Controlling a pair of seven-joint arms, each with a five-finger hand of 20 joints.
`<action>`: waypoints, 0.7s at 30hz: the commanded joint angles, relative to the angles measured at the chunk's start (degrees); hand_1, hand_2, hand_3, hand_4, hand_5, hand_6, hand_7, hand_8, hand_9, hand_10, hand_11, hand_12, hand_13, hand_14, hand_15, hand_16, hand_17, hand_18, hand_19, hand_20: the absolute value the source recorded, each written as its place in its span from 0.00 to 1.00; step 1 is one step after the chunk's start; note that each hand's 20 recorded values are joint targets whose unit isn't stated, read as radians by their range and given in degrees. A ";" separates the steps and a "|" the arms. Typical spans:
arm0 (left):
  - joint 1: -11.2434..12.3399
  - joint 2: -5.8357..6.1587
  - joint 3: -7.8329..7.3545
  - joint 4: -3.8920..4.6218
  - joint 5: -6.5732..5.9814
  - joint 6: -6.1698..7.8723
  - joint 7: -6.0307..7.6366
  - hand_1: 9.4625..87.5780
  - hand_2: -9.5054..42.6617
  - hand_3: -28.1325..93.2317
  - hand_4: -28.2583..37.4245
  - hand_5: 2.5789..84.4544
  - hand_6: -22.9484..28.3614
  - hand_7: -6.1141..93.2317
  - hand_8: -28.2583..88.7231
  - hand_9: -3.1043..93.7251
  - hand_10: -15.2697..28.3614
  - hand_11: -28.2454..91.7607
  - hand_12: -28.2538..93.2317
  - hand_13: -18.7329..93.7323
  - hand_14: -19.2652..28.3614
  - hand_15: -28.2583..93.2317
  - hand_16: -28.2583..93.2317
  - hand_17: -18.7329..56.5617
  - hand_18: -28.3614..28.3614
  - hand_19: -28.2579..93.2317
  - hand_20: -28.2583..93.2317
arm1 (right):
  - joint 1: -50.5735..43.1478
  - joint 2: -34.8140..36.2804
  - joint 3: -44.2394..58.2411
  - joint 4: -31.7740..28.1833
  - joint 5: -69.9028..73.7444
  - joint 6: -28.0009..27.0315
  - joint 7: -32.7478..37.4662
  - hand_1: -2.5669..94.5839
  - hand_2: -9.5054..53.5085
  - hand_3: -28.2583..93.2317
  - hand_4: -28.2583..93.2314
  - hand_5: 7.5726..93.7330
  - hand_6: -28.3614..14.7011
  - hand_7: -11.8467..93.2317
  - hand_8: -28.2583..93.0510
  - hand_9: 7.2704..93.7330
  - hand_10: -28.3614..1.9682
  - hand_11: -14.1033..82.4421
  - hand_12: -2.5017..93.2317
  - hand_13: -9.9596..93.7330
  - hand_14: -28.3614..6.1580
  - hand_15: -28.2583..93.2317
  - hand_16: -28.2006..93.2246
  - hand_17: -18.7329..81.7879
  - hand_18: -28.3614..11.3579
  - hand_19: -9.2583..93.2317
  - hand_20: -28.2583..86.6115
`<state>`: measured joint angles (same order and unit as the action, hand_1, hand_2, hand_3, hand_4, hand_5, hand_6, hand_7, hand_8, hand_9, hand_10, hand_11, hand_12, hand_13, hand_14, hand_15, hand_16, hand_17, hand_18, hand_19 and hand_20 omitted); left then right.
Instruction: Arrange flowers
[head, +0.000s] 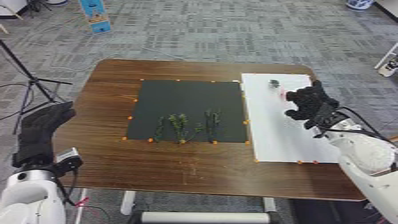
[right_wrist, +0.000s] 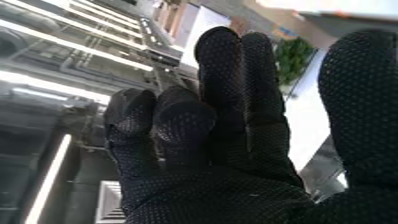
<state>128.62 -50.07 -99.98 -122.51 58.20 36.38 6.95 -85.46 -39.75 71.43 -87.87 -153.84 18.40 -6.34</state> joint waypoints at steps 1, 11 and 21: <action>0.74 -1.00 0.01 -0.71 0.28 -1.13 0.33 0.22 0.36 0.82 0.03 0.60 0.51 0.27 0.17 0.56 0.64 0.46 0.36 0.52 0.72 0.41 0.24 0.34 0.69 0.36 0.39 | -0.79 -0.04 0.31 0.40 -5.11 -5.79 -1.94 0.39 0.00 0.82 0.00 0.50 0.66 0.46 0.13 0.65 0.49 0.62 0.40 0.69 0.36 0.87 0.65 0.48 0.06 0.84 0.83; 0.70 -1.17 0.17 -0.83 1.11 -1.98 -0.19 0.22 0.35 0.82 0.03 0.60 0.51 0.27 0.17 0.56 0.64 0.45 0.36 0.52 0.72 0.41 0.23 0.34 0.69 0.36 0.38 | -0.66 -0.81 -0.87 5.20 -7.74 3.09 -3.11 0.40 0.00 0.82 0.00 0.51 0.67 0.47 0.13 0.65 0.49 0.64 0.41 0.69 0.36 0.87 0.65 0.48 0.07 0.83 0.83; -0.06 -0.98 0.57 -0.69 1.26 -2.61 -0.77 0.22 0.35 0.81 0.03 0.60 0.51 0.27 0.17 0.56 0.65 0.45 0.36 0.52 0.73 0.41 0.24 0.33 0.69 0.36 0.38 | 1.56 -0.63 -4.89 7.30 -7.01 11.01 -0.96 0.58 0.00 0.67 0.01 0.70 0.69 0.49 0.32 0.75 0.52 0.65 0.41 0.74 0.39 0.88 0.65 0.51 0.06 0.86 0.83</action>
<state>128.88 -50.75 -99.78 -122.79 58.98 34.87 6.91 -84.66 -40.18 67.57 -80.19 -160.37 29.55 -6.37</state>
